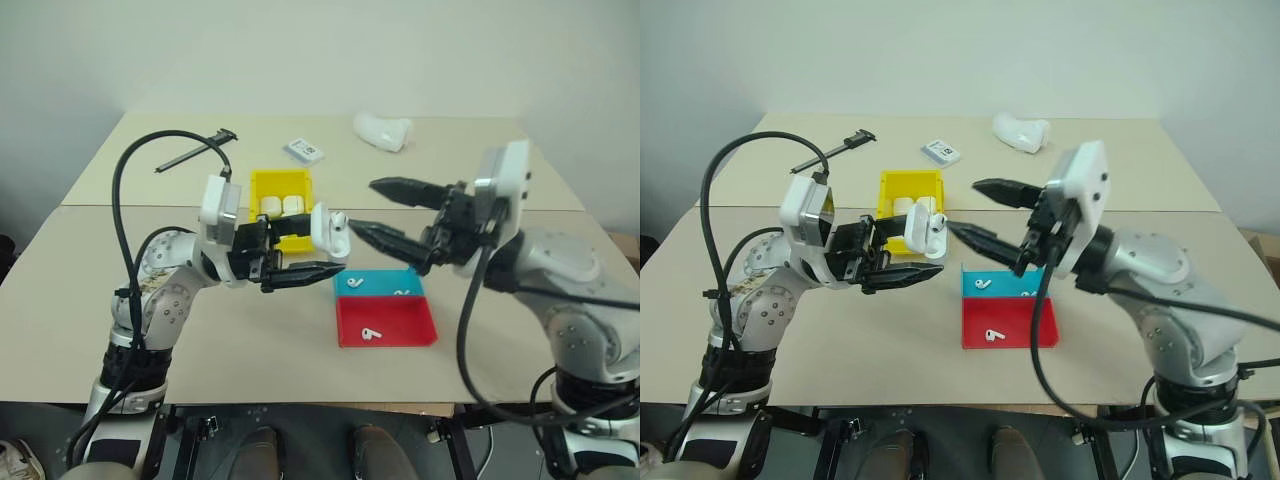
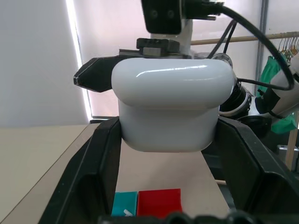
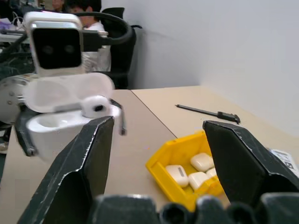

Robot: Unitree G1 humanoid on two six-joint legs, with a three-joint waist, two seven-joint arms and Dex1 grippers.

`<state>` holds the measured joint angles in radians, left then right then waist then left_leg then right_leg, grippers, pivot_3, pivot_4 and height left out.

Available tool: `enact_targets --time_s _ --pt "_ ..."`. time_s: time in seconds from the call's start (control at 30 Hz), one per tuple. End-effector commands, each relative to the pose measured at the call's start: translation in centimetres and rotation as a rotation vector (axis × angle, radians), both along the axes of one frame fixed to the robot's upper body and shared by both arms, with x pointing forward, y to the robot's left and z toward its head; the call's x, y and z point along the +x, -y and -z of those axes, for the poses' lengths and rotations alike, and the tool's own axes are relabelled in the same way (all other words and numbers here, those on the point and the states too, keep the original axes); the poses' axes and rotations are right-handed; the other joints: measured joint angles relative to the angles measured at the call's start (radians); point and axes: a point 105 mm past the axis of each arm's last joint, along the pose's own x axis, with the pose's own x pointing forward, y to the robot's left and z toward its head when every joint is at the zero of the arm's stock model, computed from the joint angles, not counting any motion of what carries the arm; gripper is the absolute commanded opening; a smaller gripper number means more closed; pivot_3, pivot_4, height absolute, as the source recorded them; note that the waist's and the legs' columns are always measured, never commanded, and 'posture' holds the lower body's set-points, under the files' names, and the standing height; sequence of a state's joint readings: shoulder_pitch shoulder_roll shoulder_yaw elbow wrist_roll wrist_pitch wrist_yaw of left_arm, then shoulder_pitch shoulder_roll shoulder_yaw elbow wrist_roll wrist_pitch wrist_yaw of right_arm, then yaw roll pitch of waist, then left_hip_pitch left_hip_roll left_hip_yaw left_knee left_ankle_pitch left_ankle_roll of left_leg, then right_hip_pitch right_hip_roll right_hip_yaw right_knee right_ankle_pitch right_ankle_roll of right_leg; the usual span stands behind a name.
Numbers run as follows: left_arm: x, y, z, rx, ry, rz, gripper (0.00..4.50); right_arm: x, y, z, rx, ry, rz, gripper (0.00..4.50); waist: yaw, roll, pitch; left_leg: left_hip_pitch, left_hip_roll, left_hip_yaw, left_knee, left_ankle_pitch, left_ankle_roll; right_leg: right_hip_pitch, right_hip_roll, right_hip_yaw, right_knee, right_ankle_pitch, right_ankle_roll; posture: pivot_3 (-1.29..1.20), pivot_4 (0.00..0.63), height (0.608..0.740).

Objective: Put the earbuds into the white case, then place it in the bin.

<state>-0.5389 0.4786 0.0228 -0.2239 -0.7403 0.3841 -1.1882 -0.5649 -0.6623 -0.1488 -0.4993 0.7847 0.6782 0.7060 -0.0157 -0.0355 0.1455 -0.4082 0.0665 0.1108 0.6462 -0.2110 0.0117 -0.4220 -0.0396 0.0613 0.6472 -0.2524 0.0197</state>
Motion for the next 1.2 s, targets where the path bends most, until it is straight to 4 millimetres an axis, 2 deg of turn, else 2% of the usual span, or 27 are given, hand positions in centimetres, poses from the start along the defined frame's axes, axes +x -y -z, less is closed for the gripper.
enact_targets --time_s 0.03,0.13,0.2,0.37,0.5,0.53,0.63,0.73,0.87,1.2 --pt "-0.5 -0.6 -1.1 -0.025 0.072 -0.035 2.74 1.3 1.6 -0.7 -0.167 0.06 0.027 3.61 -0.001 0.0 0.0 0.0 0.0 0.0 0.0 0.0 0.0 0.0 0.0 0.0 0.0 0.0 0.0 0.0 0.15 0.74" --pt "-0.7 -0.7 -1.1 -0.035 0.072 -0.054 2.74 3.3 1.9 2.5 -0.514 0.117 0.002 3.61 -0.005 0.0 0.0 0.001 0.0 0.001 0.0 -0.001 0.001 0.0 0.0 0.001 0.0 0.0 0.0 0.0 0.15 0.74" --pt "-0.8 -0.8 -1.0 -0.038 0.072 -0.064 2.74 4.4 1.8 4.9 -0.738 0.156 -0.088 3.61 -0.011 0.0 0.0 0.002 0.0 0.001 0.0 -0.001 0.001 0.0 0.0 0.002 0.0 0.0 0.0 0.0 0.15 0.74" --pt "-1.0 -1.0 -1.1 -0.042 0.083 -0.092 2.74 5.9 -0.4 7.3 -0.992 0.214 -0.33 3.61 -0.027 0.001 0.001 0.001 0.0 0.002 0.0 -0.001 0.001 -0.001 0.001 0.002 0.0 0.0 0.0 0.0 0.15 0.74" --pt "-1.4 -1.4 -1.2 -0.039 0.095 -0.123 2.74 7.2 -2.8 9.9 -1.226 0.293 -0.492 3.61 -0.02 0.001 0.001 -0.002 0.001 0.002 0.0 -0.001 0.001 -0.002 0.0 0.001 0.0 0.0 0.0 0.0 0.15 0.74" --pt "-1.4 -1.5 -1.2 -0.037 0.097 -0.131 2.74 7.5 -3.2 10.2 -1.245 0.299 -0.505 3.61 -0.027 0.001 0.001 -0.001 0.0 0.003 0.001 -0.001 0.002 -0.002 -0.001 0.001 0.0 0.0 0.0 0.0 0.15 0.74" --pt "-1.4 -1.8 -1.3 -0.034 0.101 -0.152 2.74 8.4 -4.0 10.7 -1.286 0.315 -0.536 3.06 -0.026 0.001 0.001 0.001 0.0 0.003 0.0 -0.001 0.002 -0.002 -0.001 0.001 0.001 0.001 0.0 0.0 0.15 0.74" --pt "-1.4 -2.0 -1.4 -0.034 0.107 -0.163 2.74 9.2 -4.4 11.4 -1.352 0.329 -0.549 2.07 -0.021 0.002 0.001 0.0 0.0 0.004 0.001 -0.001 0.002 -0.002 -0.002 0.001 0.001 0.001 0.0 0.0 0.15 0.74" --pt "-1.6 -2.0 -1.5 -0.035 0.114 -0.172 2.74 10.0 -4.1 12.4 -1.445 0.363 -0.551 2.07 -0.021 0.002 0.001 0.0 0.0 0.004 0.0 -0.001 0.002 -0.002 -0.002 0.0 0.001 0.001 0.0 0.0 0.15 0.74" --pt "-2.0 -2.2 -1.5 -0.033 0.118 -0.184 2.74 10.3 -5.3 13.7 -1.423 0.351 -0.555 2.07 -0.029 0.002 0.001 0.001 0.0 0.005 0.0 -0.001 0.001 -0.002 -0.002 0.0 0.002 0.001 -0.001 0.0 0.15 0.74"
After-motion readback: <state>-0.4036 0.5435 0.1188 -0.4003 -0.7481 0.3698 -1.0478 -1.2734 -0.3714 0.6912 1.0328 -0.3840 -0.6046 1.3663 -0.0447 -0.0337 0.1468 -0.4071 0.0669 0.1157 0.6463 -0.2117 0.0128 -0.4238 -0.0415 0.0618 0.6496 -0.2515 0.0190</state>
